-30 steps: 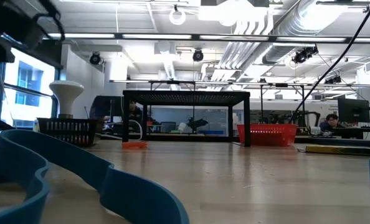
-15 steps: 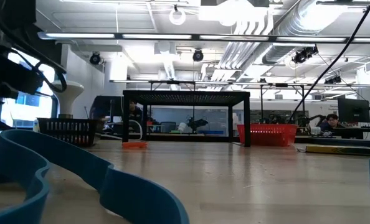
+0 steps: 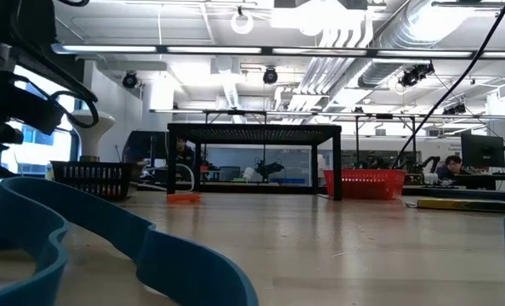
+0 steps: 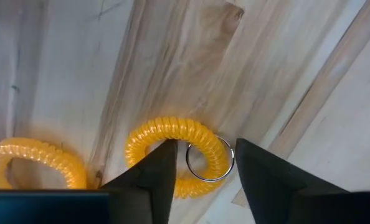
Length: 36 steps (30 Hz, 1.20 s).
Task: Pick & Place Office Desk Supplies
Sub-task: Put the yellow spring keychain into the black basket
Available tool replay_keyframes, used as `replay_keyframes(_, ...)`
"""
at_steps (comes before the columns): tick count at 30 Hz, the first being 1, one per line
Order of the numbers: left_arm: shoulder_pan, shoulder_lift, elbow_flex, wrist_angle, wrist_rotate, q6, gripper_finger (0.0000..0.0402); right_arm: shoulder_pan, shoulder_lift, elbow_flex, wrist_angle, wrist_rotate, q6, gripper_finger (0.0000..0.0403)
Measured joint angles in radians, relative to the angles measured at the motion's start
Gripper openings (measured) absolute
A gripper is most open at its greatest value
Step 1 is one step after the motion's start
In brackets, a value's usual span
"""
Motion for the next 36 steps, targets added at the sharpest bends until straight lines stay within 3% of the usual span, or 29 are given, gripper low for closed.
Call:
replay_keyframes(5, -0.017, 0.000, -0.002, -0.008, -0.003, 0.014, 0.0079, 0.000, 0.000, 0.000, 0.017, -0.018, 0.000, 0.0139)
replay_keyframes(10, -0.034, 0.002, 0.046, -0.031, -0.064, 0.029, 0.0079, 0.000, 0.000, 0.000, 0.017, -0.017, -0.004, 0.0140)
replay_keyframes(22, -0.064, -0.005, 0.445, -0.135, -0.421, 0.257, 0.0080, -0.004, 0.000, 0.000, 0.024, -0.016, -0.026, 0.0140)
replay_keyframes(27, 0.005, -0.003, 0.484, -0.182, -0.523, 0.286, 0.0106, -0.004, 0.000, 0.000, 0.025, -0.016, -0.025, 0.0140)
replay_keyframes(36, 0.238, -0.003, 0.484, -0.362, -0.589, 0.256, 0.0084, -0.004, 0.000, 0.000, 0.034, -0.016, -0.019, 0.0140)
